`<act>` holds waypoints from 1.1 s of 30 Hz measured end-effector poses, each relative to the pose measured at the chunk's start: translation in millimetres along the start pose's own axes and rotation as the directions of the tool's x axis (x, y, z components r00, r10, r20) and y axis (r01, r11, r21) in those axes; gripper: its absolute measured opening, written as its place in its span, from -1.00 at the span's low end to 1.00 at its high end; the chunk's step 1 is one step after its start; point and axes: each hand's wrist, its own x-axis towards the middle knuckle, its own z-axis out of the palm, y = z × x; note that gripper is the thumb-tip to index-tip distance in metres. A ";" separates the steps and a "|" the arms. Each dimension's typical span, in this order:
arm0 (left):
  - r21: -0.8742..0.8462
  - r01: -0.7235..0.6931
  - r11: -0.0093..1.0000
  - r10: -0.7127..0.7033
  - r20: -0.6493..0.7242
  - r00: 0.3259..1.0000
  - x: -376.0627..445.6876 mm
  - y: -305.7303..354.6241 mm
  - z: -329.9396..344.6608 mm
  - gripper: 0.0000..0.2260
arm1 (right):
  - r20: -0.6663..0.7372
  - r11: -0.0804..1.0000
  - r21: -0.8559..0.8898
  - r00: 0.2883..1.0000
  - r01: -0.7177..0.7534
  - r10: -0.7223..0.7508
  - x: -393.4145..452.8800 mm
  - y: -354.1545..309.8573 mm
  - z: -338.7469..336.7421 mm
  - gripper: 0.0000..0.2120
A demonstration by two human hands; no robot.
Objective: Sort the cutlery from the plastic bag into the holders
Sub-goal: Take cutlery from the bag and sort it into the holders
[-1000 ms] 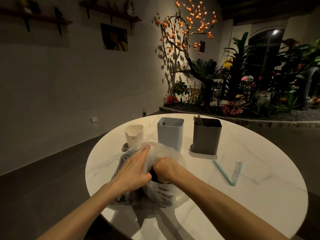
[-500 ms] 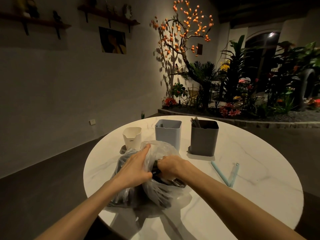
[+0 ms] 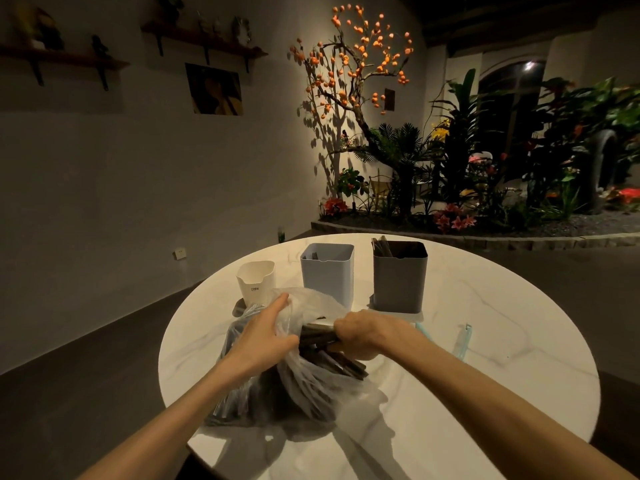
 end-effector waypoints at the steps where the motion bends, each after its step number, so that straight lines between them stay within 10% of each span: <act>1: -0.021 0.008 1.000 -0.008 -0.012 1.000 3.2 -0.2 0.2 -0.36 | 0.012 1.000 0.015 1.000 -0.007 0.007 -5.8 5.2 -6.0 -0.71; 9: -0.255 0.071 0.964 -0.083 -0.037 0.996 28.0 20.4 21.9 -0.49 | 0.070 0.951 0.274 0.989 -0.142 0.127 -44.4 64.2 -22.8 -0.77; 15: -0.771 0.130 0.623 -0.201 0.003 0.980 53.0 29.6 18.1 -0.74 | 0.100 0.710 0.689 0.990 -0.143 0.103 -86.7 99.8 -27.0 -0.76; 24: -0.755 0.119 0.645 0.027 0.178 0.984 59.6 40.1 49.4 -0.53 | 0.045 0.213 0.977 0.996 -0.027 -0.080 -78.7 115.2 -13.1 -0.76; 27: -0.509 0.207 0.835 0.071 0.473 0.878 59.0 40.3 62.8 -0.56 | -0.030 0.060 0.997 0.987 0.039 -0.156 -65.8 116.4 -2.8 -0.73; 30: -0.013 -0.055 0.998 0.047 0.735 0.677 57.9 39.8 71.1 -0.79 | -0.082 -0.090 0.994 0.972 0.064 -0.221 -50.3 118.3 9.5 -0.73; 33: -0.144 -0.035 0.989 0.128 0.713 0.689 69.0 36.8 77.1 -0.73 | -0.117 -0.200 0.977 0.970 0.074 -0.212 -32.7 119.2 20.4 -0.73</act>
